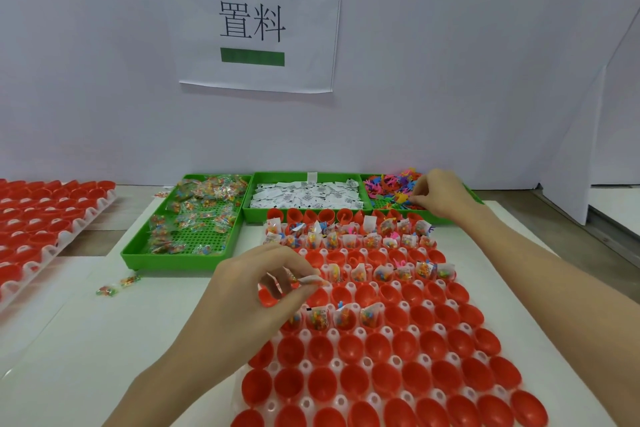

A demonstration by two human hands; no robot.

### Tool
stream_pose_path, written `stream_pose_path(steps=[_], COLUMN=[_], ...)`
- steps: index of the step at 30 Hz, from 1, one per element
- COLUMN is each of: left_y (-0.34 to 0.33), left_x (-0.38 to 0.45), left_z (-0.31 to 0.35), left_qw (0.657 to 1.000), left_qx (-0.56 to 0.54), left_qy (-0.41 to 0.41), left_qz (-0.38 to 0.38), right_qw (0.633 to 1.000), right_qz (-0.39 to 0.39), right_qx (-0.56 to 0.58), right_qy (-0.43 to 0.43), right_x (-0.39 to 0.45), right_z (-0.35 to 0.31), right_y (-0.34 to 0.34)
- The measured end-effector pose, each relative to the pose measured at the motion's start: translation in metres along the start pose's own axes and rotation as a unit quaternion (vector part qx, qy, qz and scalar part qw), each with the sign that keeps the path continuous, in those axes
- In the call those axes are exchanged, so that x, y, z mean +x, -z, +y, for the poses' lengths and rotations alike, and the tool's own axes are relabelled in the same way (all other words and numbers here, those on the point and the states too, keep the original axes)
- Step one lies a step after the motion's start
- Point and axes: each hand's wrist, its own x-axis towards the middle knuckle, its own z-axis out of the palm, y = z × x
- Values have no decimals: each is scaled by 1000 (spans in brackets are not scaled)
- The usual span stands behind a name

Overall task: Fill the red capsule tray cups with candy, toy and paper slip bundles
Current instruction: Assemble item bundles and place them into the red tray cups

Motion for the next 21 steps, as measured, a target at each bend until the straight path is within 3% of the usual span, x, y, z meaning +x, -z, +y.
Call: stream_pose_path(steps=[8, 13, 21], left_y=[-2, -5, -8], left_x=[-1, -3, -1], left_z=[2, 0, 5], left_qw=[1000, 999, 987], left_qx=[-8, -35, -133], left_qy=[7, 41, 92], left_qz=[6, -7, 0], right_qw=[989, 961, 901], right_qz=[61, 74, -29], right_qx=[133, 267, 430], right_qy=[-7, -13, 57], right_x=[-18, -53, -158], right_z=[12, 2, -56], right_y=[13, 29, 38])
